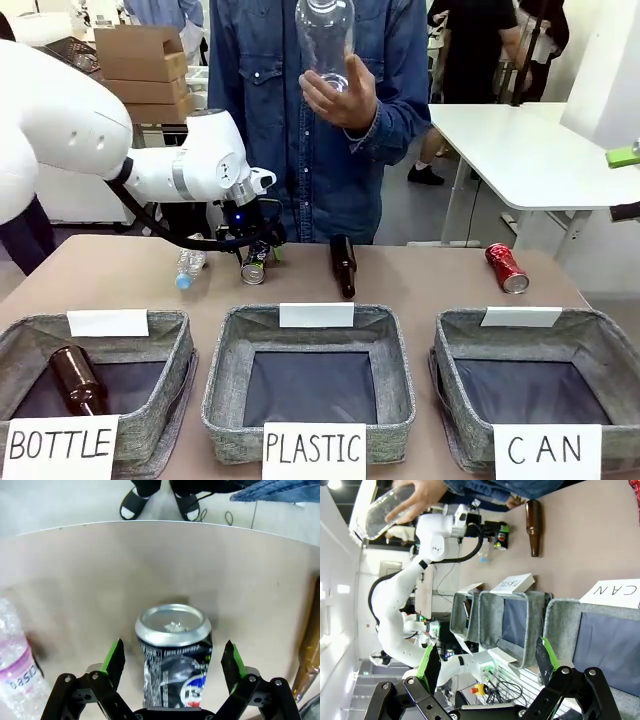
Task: Sort the can waste into the basket.
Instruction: Pick up the can waste from the table and place it in the right Fabric basket.
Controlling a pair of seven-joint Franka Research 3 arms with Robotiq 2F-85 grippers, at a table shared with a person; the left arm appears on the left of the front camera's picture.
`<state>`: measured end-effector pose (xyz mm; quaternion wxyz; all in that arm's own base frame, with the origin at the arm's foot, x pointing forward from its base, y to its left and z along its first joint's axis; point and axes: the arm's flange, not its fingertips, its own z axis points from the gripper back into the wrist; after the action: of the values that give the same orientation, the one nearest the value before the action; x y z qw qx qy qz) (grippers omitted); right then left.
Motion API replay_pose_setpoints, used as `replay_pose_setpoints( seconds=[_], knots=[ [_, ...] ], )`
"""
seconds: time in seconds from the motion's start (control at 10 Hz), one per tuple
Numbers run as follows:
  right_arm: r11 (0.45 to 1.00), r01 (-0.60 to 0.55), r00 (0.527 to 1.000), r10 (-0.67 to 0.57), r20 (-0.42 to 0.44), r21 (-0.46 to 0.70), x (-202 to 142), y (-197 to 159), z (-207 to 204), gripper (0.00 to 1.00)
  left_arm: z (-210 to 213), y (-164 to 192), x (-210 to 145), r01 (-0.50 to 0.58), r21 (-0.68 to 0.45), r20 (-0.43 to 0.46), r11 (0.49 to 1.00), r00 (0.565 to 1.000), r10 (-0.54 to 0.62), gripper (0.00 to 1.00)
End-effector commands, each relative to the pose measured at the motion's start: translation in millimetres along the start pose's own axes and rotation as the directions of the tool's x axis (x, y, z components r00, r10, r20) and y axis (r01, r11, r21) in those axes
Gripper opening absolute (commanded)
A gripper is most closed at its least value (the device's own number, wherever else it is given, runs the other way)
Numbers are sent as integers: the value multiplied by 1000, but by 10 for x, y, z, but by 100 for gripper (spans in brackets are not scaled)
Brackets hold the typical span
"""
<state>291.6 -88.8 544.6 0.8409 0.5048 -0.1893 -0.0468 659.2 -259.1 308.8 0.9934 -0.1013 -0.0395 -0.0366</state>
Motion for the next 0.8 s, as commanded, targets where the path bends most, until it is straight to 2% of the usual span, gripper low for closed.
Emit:
replay_pose_setpoints(
  seconds=[0.0,0.1,0.2,0.3,0.4,0.6,0.7],
  knots=[
    [999,-26,1000,26,5,18,20,2,6,100,5,-18,67,5,34,34,999,999,-6,40],
    [999,-26,1000,26,5,18,20,2,6,100,53,4,68,-2,8,35,1000,999,2,40],
    [999,-26,1000,26,5,18,20,2,6,100,92,55,74,-14,0,40,1000,999,14,0],
    [999,-26,1000,26,5,18,20,2,6,100,103,106,74,-25,-9,37,1000,999,25,35],
    [999,-26,1000,26,5,18,20,2,6,100,96,148,77,-38,-8,31,999,999,39,0],
    [999,-26,1000,26,5,18,20,2,6,100,145,300,110,-68,-9,31,998,997,68,2],
    [999,-26,1000,26,5,18,20,2,6,100,239,405,119,-82,-36,42,996,996,83,0]
  ],
)
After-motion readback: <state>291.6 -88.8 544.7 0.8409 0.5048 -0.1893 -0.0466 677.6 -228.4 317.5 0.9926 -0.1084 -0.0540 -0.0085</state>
